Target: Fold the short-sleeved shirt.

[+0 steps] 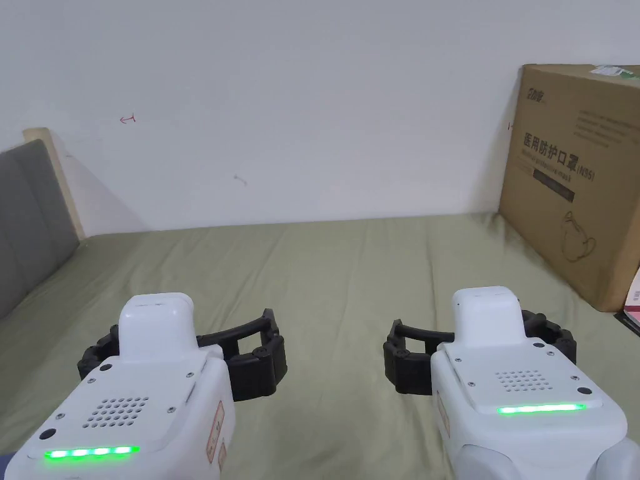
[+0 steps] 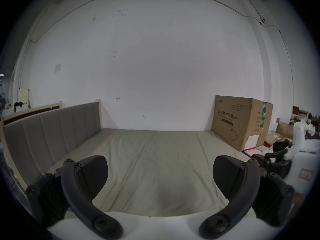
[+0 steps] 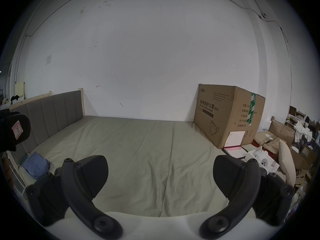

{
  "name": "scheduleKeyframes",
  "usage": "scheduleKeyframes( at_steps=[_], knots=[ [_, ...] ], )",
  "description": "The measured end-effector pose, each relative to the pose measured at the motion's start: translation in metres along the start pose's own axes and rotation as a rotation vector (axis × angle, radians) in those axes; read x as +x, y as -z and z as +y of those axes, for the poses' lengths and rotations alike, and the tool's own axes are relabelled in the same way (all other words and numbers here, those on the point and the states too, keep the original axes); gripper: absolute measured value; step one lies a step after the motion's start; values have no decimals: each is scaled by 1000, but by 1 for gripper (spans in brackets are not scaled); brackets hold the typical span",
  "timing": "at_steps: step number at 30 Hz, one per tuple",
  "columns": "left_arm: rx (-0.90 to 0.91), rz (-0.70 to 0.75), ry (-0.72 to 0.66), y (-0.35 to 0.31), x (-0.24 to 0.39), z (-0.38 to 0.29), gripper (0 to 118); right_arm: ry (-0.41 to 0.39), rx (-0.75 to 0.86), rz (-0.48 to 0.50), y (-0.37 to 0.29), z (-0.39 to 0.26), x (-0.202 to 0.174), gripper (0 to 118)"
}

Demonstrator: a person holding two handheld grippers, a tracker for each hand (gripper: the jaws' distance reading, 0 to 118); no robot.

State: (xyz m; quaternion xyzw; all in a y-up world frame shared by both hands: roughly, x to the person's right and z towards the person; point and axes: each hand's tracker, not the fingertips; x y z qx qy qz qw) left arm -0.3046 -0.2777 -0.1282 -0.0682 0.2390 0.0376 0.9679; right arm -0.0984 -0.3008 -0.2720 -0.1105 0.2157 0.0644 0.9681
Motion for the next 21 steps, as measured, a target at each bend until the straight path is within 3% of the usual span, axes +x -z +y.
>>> scheduleKeyframes(
  at_steps=[8,21],
  knots=[
    [-66,16,-39,7,-2,3,118,-7,-12,7,1,-2,-2,118],
    [-6,69,10,7,2,-1,118,-4,-16,1,2,-2,-2,118]
  ],
)
